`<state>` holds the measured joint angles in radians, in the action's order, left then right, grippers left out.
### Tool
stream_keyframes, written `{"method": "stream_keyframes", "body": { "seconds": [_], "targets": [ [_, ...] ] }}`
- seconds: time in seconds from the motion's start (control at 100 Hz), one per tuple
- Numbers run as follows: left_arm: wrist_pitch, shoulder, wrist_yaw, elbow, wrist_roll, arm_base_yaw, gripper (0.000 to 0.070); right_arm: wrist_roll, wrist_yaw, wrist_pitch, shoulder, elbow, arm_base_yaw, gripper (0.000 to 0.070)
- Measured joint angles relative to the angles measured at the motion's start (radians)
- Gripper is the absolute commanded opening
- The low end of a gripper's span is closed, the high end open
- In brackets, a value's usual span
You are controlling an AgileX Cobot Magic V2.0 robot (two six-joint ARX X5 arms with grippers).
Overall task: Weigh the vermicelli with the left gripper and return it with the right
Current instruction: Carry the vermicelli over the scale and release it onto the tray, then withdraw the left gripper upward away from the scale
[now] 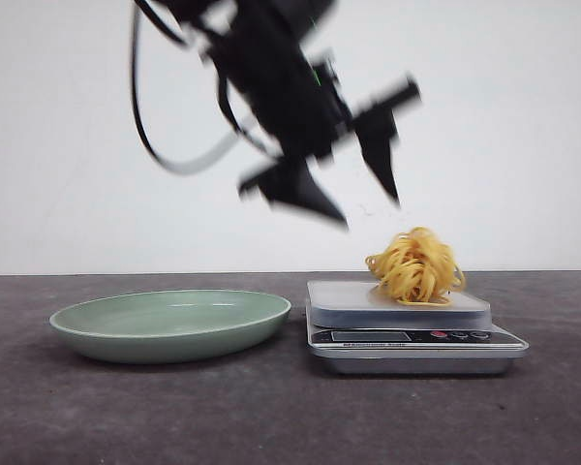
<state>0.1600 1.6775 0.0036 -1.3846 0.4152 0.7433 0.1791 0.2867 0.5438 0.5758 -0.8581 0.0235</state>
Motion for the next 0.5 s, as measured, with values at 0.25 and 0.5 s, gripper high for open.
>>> {"method": "stream_keyframes", "body": {
  "seconds": [0.25, 0.5],
  "targets": [
    [0.114, -0.392, -0.145, -0.007, -0.204, -0.006, 0.0355, 0.0, 0.0, -0.002, 0.0, 0.0, 0.0, 0.0551],
    [0.332, -0.787, -0.313, -0.007, -0.278, 0.009, 0.0356, 0.0, 0.025, -0.004, 0.0, 0.0, 0.0, 0.055]
  ]
}}
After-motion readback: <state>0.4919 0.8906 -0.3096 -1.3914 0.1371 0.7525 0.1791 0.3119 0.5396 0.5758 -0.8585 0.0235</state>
